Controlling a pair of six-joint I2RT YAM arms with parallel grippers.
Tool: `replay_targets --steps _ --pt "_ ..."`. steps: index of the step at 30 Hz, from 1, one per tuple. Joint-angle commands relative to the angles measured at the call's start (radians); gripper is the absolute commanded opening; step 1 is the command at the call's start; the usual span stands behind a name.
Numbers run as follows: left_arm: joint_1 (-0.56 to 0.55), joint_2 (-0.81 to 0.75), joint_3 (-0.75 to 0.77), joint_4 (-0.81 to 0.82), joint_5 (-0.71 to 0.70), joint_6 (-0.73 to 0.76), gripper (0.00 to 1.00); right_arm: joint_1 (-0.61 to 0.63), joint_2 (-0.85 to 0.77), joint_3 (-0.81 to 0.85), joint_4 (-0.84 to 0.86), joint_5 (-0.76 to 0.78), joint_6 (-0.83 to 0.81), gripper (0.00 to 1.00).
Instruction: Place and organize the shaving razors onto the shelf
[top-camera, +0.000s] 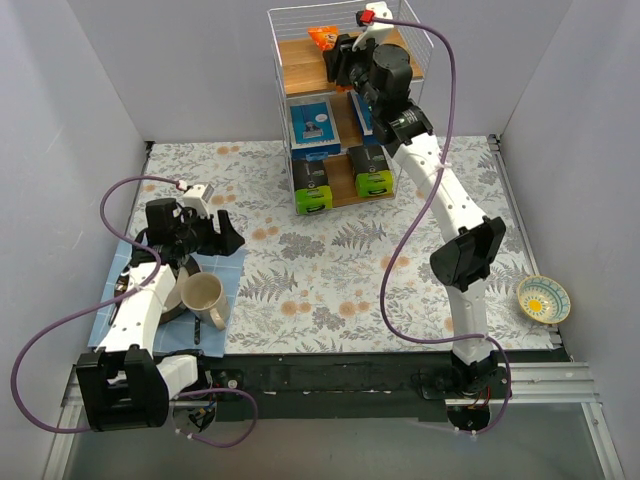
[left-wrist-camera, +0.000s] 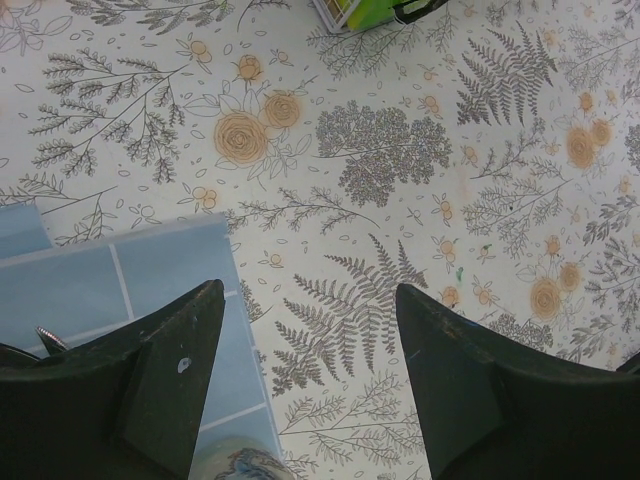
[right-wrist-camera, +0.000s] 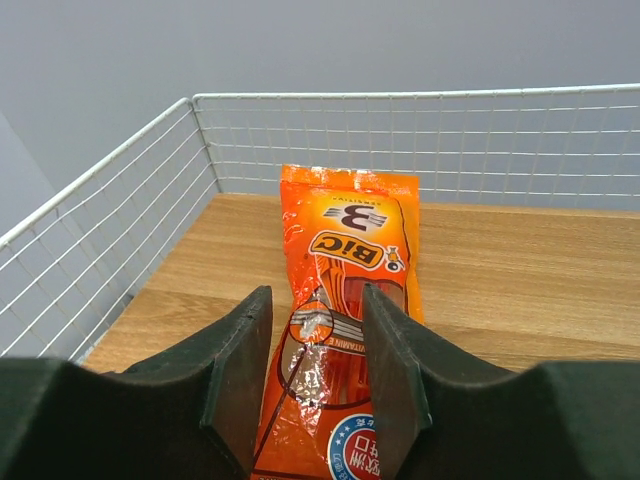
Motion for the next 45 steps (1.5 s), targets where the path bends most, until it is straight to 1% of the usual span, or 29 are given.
replay_targets --steps 1,3,6,9,11,12,13,14,15,16,17,18,19,20,21,22,23,25,26,27,28,29,30,32,33,36,41,44,45 --pt "0.024 -0.042 0.003 0.01 0.025 -0.023 0.68 0.017 0.02 0.041 0.068 0.116 -0.004 0.49" --pt "0.031 -0.04 0.005 0.016 0.029 -0.035 0.68 0.019 0.012 0.048 0.108 0.163 -0.016 0.5" --pt "0.037 -0.033 0.014 0.028 0.032 -0.044 0.68 0.019 -0.009 0.045 0.171 0.197 -0.045 0.54" --pt "0.036 -0.014 0.037 0.048 0.037 -0.055 0.68 0.016 -0.043 0.038 0.211 0.19 -0.075 0.57" --pt "0.036 0.006 0.077 0.066 0.041 -0.076 0.68 0.017 -0.063 0.038 0.211 0.177 -0.101 0.62" --pt "0.037 0.012 0.098 0.071 0.045 -0.084 0.68 0.016 -0.096 0.031 0.2 0.145 -0.117 0.65" --pt "0.036 0.025 0.123 0.08 0.055 -0.099 0.69 0.017 -0.122 -0.016 0.2 0.118 -0.128 0.88" --pt "0.036 0.033 0.171 0.086 0.06 -0.109 0.69 0.017 -0.185 -0.058 0.197 0.092 -0.215 0.98" --pt "0.036 0.042 0.202 0.094 0.064 -0.118 0.69 0.017 -0.228 -0.11 0.196 0.056 -0.237 0.98" --pt "0.036 0.052 0.225 0.109 0.072 -0.127 0.69 0.016 -0.282 -0.288 0.209 0.044 -0.257 0.99" --pt "0.036 0.071 0.274 0.115 0.09 -0.129 0.69 0.017 -0.399 -0.39 0.234 0.029 -0.301 0.98" --pt "0.036 0.082 0.298 0.12 0.098 -0.129 0.69 0.016 -0.458 -0.487 0.252 -0.003 -0.32 0.98" --pt "0.036 0.09 0.316 0.134 0.104 -0.13 0.7 0.016 -0.515 -0.682 0.261 -0.013 -0.341 0.98" --pt "0.037 0.107 0.353 0.14 0.109 -0.138 0.7 0.016 -0.617 -0.754 0.24 -0.024 -0.357 0.98" --pt "0.036 0.113 0.367 0.148 0.107 -0.144 0.72 0.017 -0.662 -0.825 0.207 -0.068 -0.369 0.98" --pt "0.036 0.121 0.38 0.155 0.107 -0.146 0.75 0.017 -0.705 -0.875 0.098 -0.096 -0.375 0.99" --pt "0.034 0.125 0.391 0.158 0.111 -0.149 0.76 0.017 -0.788 -0.975 0.053 -0.117 -0.378 0.98" --pt "0.036 0.139 0.414 0.169 0.109 -0.155 0.79 0.017 -0.872 -1.069 -0.066 -0.18 -0.406 0.99" --pt "0.036 0.142 0.417 0.174 0.111 -0.162 0.82 0.017 -0.937 -1.153 -0.112 -0.204 -0.436 0.99" --pt "0.036 0.15 0.422 0.177 0.109 -0.169 0.83 0.017 -0.962 -1.175 -0.161 -0.243 -0.464 0.99" --pt "0.036 0.153 0.42 0.18 0.111 -0.173 0.98 0.017 -0.979 -1.196 -0.209 -0.254 -0.505 0.99" --pt "0.036 0.156 0.419 0.181 0.109 -0.178 0.98 0.017 -1.005 -1.228 -0.308 -0.251 -0.513 0.99" --pt "0.036 0.159 0.417 0.18 0.111 -0.178 0.98 0.019 -1.012 -1.244 -0.346 -0.204 -0.51 0.99" --pt "0.036 0.168 0.41 0.18 0.111 -0.169 0.98 0.017 -1.023 -1.256 -0.445 -0.135 -0.443 0.99" --pt "0.036 0.171 0.407 0.165 0.109 -0.143 0.98 0.017 -1.023 -1.264 -0.479 -0.055 -0.422 0.99" --pt "0.036 0.196 0.407 0.145 0.092 -0.113 0.98 0.017 -1.019 -1.241 -0.576 0.051 -0.366 0.99" --pt "0.036 0.231 0.434 0.134 0.08 -0.093 0.98 0.017 -1.012 -1.189 -0.676 0.05 -0.427 0.99" --pt "0.036 0.239 0.442 0.134 0.071 -0.087 0.98 0.017 -1.037 -1.198 -0.627 0.036 -0.473 0.99" --pt "0.036 0.24 0.445 0.134 0.072 -0.086 0.98 0.019 -1.042 -1.198 -0.612 0.004 -0.484 0.99"
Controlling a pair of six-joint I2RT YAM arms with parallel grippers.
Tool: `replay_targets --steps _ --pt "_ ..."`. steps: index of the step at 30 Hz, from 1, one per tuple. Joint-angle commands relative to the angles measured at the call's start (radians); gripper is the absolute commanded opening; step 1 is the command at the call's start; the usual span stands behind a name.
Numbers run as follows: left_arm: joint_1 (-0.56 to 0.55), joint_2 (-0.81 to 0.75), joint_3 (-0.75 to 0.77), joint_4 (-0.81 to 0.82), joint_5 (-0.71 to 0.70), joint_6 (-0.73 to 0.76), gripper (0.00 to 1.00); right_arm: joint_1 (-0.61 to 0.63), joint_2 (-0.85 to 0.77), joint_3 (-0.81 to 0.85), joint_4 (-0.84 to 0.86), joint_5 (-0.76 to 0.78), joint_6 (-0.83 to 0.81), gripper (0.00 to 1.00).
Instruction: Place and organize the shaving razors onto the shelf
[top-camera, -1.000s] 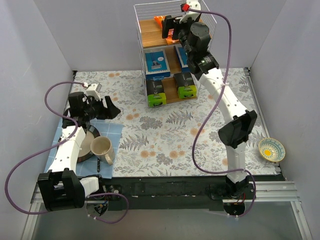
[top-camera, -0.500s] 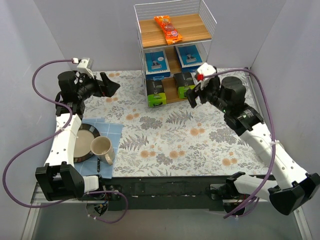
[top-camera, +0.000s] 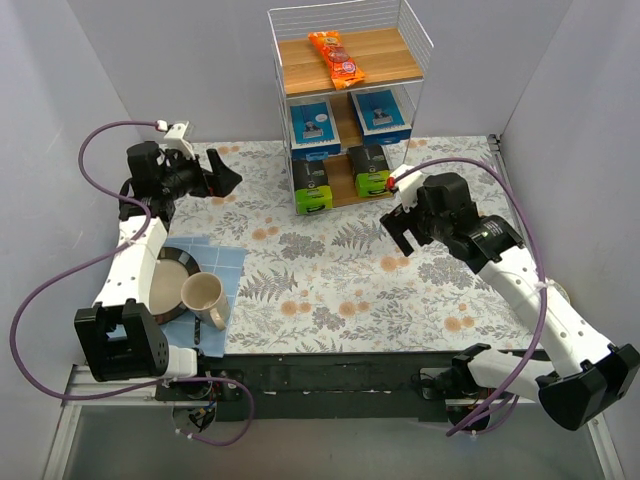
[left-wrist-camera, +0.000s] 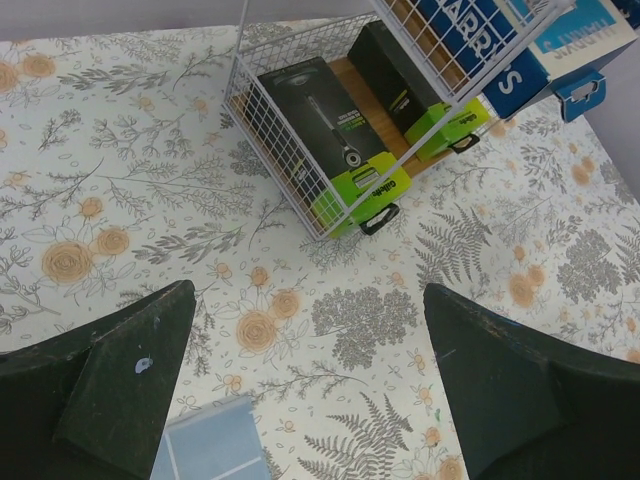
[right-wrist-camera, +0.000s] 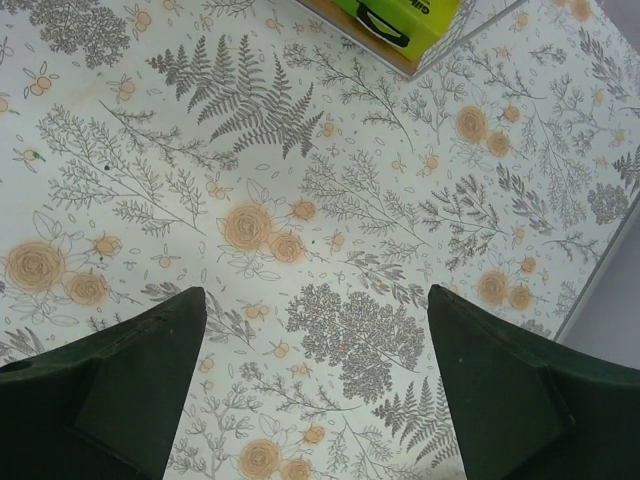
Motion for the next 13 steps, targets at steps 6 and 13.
replay_targets --steps 6,13 --pt "0.005 -0.019 0.06 -0.018 -0.017 0.049 0.98 0.002 -0.014 0.111 0.03 -0.109 -0.011 0.99" --pt "0.005 -0.039 0.041 -0.024 -0.021 0.054 0.98 0.001 0.022 0.163 0.042 -0.084 0.015 0.98"
